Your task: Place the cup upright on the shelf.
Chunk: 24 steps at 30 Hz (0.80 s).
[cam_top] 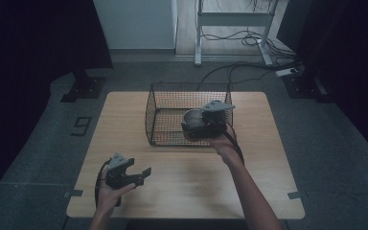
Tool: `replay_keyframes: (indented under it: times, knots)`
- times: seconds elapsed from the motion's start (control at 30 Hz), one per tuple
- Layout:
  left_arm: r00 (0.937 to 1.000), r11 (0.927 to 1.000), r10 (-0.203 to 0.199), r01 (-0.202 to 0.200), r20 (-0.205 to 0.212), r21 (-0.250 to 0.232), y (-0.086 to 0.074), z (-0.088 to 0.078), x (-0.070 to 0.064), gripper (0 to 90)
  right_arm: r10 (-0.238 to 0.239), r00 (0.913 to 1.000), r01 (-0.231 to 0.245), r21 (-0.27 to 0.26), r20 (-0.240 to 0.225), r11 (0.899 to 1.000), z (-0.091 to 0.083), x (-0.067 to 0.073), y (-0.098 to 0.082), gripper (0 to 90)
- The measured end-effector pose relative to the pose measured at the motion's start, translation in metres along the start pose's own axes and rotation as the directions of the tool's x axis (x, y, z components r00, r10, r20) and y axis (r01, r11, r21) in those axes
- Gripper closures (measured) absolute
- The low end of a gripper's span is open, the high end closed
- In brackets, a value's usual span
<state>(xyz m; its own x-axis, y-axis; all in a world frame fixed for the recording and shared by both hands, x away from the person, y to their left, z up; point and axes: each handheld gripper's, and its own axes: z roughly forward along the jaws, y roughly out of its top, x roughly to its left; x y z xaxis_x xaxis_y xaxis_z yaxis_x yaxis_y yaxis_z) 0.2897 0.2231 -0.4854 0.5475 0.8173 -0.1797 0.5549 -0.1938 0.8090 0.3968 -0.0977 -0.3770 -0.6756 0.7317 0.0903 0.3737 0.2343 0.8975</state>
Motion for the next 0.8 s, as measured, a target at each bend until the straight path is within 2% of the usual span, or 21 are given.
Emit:
replay_keyframes:
  times: [0.2,0.37,0.53,0.8]
  knots:
    - [1.0000,1.0000,0.007,-0.007,0.003,0.002,0.000,0.000,0.001,16.4,0.003,0.9999,-0.003,0.013,0.010,1.000,0.007,-0.005,0.005,13.5]
    - [1.0000,1.0000,-0.005,0.005,0.001,-0.002,-0.001,-0.001,0.003,16.4,0.010,0.9998,-0.010,0.020,0.017,1.000,0.016,-0.008,0.010,13.5]
    - [1.0000,1.0000,0.000,0.000,0.003,0.008,-0.002,0.002,0.002,16.5,-0.004,0.9997,0.003,0.023,0.024,1.000,0.023,-0.009,0.014,13.5]
    - [1.0000,0.9999,0.005,-0.005,0.003,0.013,-0.003,0.003,0.002,16.4,0.011,0.9988,-0.013,0.038,0.048,0.999,0.030,-0.021,0.022,13.5]
